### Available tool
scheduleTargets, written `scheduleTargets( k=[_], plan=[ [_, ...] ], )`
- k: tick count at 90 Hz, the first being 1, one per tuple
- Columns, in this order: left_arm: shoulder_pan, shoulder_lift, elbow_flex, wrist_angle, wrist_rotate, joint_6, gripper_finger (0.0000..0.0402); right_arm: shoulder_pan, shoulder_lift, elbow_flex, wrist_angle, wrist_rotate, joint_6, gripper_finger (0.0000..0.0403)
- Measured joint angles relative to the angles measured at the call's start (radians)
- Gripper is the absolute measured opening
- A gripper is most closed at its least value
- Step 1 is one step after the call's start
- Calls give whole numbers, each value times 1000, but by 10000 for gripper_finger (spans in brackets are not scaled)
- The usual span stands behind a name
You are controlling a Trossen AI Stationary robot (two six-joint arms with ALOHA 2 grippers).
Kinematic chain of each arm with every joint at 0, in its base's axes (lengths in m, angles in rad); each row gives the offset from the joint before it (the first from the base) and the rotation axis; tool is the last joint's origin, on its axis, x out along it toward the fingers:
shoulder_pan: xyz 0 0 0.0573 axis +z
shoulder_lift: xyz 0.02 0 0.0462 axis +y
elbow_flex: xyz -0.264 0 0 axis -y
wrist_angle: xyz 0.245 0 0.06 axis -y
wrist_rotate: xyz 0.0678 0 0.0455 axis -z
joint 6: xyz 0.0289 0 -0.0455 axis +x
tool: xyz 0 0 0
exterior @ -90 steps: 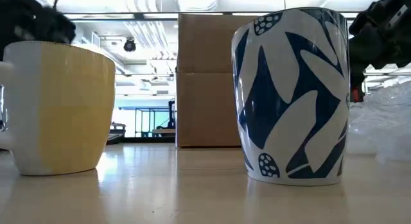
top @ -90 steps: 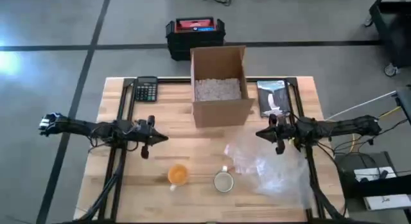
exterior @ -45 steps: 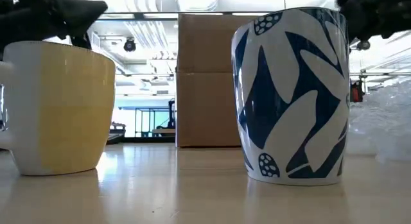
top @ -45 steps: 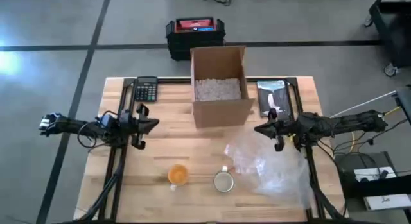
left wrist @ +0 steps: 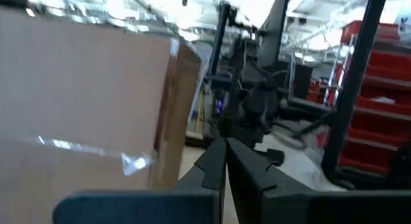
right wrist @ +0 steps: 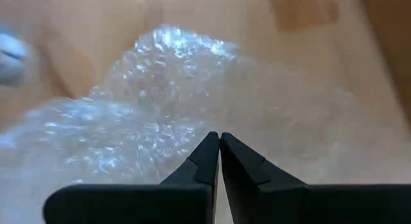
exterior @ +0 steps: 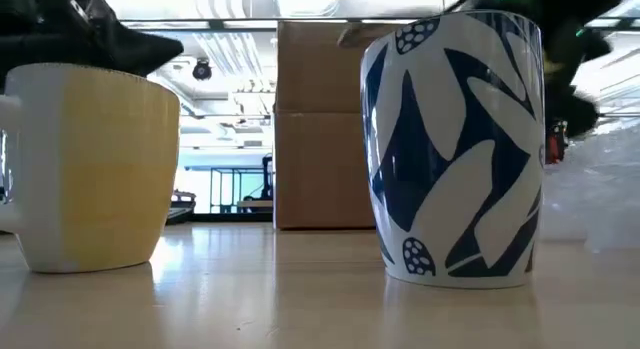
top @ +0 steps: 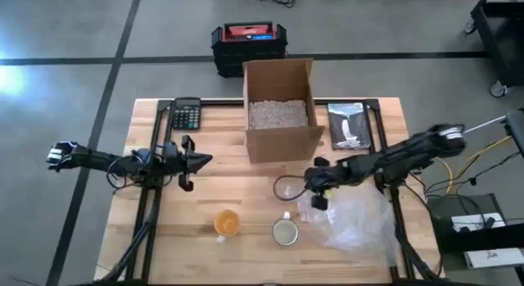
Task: Wrap mug
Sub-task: Prepare the bubble wrap
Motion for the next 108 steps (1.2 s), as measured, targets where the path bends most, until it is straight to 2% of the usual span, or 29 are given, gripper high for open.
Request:
scheduleTargets(
  k=[11, 29, 44, 55, 71, 81, 96, 108],
  plan=[
    [-4, 60, 0, -12, 32, -54, 0, 0, 161, 102, 9, 15, -93, 2],
    [-7, 191, 40, -51, 39, -71, 0, -30, 355, 343, 17, 59, -362, 2],
    [-7, 319, 111, -98, 39, -68, 0, -68, 455, 567, 24, 58, -543, 2],
    [-7, 414, 162, -101, 45, -68, 0, -84, 498, 707, 5, 46, -598, 2],
    [-9, 534, 266, -179, 75, -71, 0, -65, 452, 811, -85, 25, -623, 2],
    [-11, 570, 355, -329, 82, -71, 0, -47, 385, 807, -230, 23, -590, 2],
    [-11, 591, 515, -612, 82, -66, 0, 0, 258, 753, -435, 6, -457, 2],
    [-13, 614, 588, -661, 83, -64, 0, 42, 162, 601, -452, -38, -317, 2]
  ],
)
